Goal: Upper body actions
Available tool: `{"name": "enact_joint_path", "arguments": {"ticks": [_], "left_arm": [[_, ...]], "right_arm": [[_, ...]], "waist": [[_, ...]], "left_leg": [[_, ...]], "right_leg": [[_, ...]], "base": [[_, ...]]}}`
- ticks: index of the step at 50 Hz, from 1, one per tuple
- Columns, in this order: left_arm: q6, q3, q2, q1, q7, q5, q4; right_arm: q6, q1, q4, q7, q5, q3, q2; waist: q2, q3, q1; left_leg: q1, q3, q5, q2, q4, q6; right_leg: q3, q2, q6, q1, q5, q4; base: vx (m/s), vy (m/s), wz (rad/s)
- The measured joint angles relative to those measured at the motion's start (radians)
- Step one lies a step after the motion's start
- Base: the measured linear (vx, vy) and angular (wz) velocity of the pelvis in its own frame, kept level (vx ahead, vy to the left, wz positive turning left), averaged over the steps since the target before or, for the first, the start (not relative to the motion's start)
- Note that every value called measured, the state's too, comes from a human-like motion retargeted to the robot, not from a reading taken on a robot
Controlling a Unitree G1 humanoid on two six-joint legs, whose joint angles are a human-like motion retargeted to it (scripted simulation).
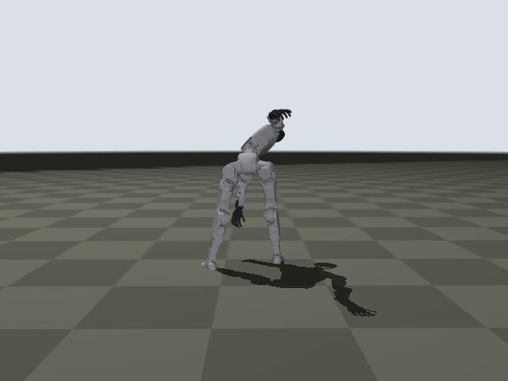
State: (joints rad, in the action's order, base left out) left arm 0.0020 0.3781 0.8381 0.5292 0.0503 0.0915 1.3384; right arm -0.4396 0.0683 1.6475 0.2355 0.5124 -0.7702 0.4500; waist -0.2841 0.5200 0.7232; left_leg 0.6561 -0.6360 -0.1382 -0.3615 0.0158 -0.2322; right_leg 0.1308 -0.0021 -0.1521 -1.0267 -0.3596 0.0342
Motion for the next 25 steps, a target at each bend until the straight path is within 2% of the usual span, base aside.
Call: {"name": "enact_joint_path", "arguments": {"ticks": [5,8,12,20,25], "left_arm": [[-0.017,0.027,-0.011,0.156,-0.133,0.145,0.031],[0.044,-0.046,-0.012,0.228,-0.279,0.317,0.008],[0.028,-0.107,-0.015,0.280,-0.277,0.426,-0.032],[0.007,-0.072,-0.030,0.218,-0.253,0.276,-0.038],[0.050,-0.089,0.020,0.076,-0.246,0.233,-0.017]], "right_arm": [[0.023,-0.022,0.052,0.002,0.127,0.085,0.012],[-0.003,0.006,0.052,-0.061,0.200,0.105,0.016],[-0.063,0.014,0.052,-0.192,0.254,0.124,0.024],[-0.122,-0.013,0.040,-0.239,0.190,0.136,0.042],[-0.155,-0.030,0.040,-0.322,0.170,0.114,0.095]], "waist": [[-0.061,0.000,0.097],[-0.068,0.000,0.099],[-0.064,0.000,0.096],[-0.025,0.000,0.031],[0.029,0.000,-0.047]], "left_leg": [[0.114,-0.043,0.006,0.013,-0.005,-0.006],[0.163,-0.052,0.006,0.023,0.003,-0.009],[0.214,-0.046,-0.001,0.022,0.008,-0.009],[0.219,-0.001,-0.012,0.025,0.006,0.006],[0.173,0.061,-0.020,0.030,-0.004,0.014]], "right_leg": [[0.043,0.002,0.001,-0.144,-0.017,0.002],[0.047,0.006,0.008,-0.205,-0.019,0.000],[0.038,0.009,0.013,-0.253,-0.023,0.003],[0.000,-0.011,0.009,-0.219,-0.013,0.001],[-0.050,-0.039,0.008,-0.122,0.007,-0.004]], "base": [[0.01,0.09,-0.12],[-0.02,-0.01,0.04],[-0.04,0.01,0.06],[-0.01,-0.01,0.17],[0.00,0.00,0.52]]}}
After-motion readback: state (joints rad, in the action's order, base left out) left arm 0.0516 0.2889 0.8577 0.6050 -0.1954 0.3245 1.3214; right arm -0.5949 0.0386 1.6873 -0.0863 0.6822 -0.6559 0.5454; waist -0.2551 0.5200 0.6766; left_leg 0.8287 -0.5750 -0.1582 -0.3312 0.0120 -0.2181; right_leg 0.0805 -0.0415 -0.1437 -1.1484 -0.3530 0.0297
